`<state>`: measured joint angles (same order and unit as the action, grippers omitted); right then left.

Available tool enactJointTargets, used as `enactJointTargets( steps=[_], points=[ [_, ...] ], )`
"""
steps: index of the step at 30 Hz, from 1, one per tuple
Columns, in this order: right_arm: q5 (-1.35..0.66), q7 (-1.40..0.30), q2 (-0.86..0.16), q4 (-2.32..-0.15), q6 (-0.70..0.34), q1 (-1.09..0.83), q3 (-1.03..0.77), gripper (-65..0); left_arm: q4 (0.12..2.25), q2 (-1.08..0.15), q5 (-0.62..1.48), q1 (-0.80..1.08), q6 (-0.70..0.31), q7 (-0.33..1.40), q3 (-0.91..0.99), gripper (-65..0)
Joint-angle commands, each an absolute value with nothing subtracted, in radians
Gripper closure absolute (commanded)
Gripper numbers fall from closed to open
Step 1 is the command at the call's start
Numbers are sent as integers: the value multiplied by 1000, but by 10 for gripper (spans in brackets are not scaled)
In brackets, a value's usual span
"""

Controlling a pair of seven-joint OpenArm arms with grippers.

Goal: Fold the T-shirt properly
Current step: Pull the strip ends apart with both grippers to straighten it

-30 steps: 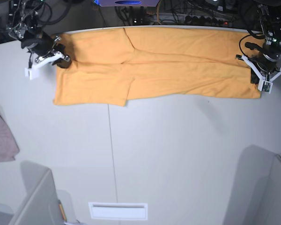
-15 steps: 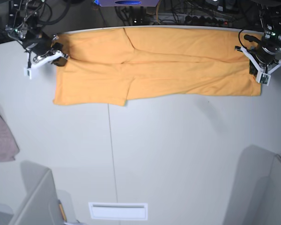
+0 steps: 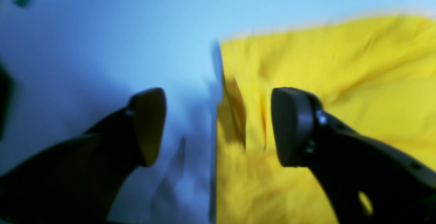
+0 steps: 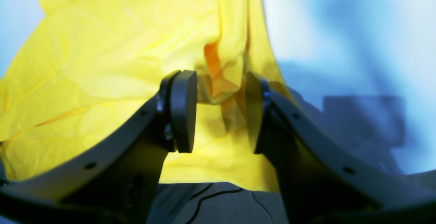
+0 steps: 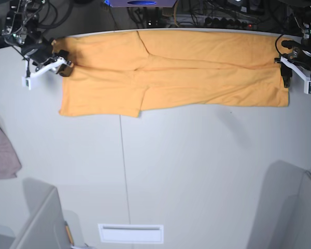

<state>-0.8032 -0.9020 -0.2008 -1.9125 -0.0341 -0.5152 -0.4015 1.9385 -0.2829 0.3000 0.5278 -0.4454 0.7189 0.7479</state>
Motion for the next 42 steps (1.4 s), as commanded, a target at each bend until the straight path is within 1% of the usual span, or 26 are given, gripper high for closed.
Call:
enactJointTargets(
  steps=[1,3,4,5,6,8,9,10,11,16,19,23,30,32,36,39,42],
  points=[
    [-800,-888,-214,-1952,-45,-513,-404,-213,1963,-278,312,527,-441,700,771,-484],
    [-746,-886,-234,-1980,-54,-507,-390,-201,1963,-257,374,527,-441,700,791,-484],
    [-720,-878,-237,-1986,-79,-496,-369,-192,1962,-251,409,527,-441,700,791,-477],
    [-691,-862,-242,-1988,-117,-487,-343,-174,1952,-246,444,529,-441,700,785,-451],
    [-664,-842,-246,-1986,-160,-483,-317,-144,1936,-242,475,527,-441,700,785,-402],
    [-615,-817,-243,-1983,-245,-479,-269,-47,1886,-232,496,519,-441,700,785,-239],
    [-590,-814,-240,-1982,-274,-476,-240,0,1854,-231,493,501,-441,699,782,-127],
    [-565,-819,-231,-1980,-280,-464,-211,0,1819,-231,493,481,-441,697,785,-12],
    [-541,-819,-222,-1979,-278,-458,-193,0,1785,-232,493,466,-441,697,785,0],
    [-414,-819,-168,-1916,-278,-432,-180,0,1647,-236,490,406,-438,694,780,0],
    [-371,-819,-159,-1821,-278,-392,-179,0,1587,-234,421,367,-437,677,779,0],
    [-364,-811,-163,-1646,-278,-297,-188,0,1498,-228,280,278,-437,656,743,0],
    [-364,-820,-163,-1509,-277,-102,-189,0,1325,-236,251,82,-435,657,730,0],
    [-364,-820,-163,-1472,-272,-53,-189,0,1283,-236,208,15,-435,656,707,0],
    [-364,-820,-163,-1415,-154,13,-188,0,1178,-231,67,-119,-435,651,645,0],
    [-364,-831,-160,-1417,-122,21,-188,0,1104,-231,28,-200,-435,645,636,0],
    [-366,-897,-159,-1425,-76,22,-189,0,1064,-232,4,-260,-435,627,636,0]
  ],
)
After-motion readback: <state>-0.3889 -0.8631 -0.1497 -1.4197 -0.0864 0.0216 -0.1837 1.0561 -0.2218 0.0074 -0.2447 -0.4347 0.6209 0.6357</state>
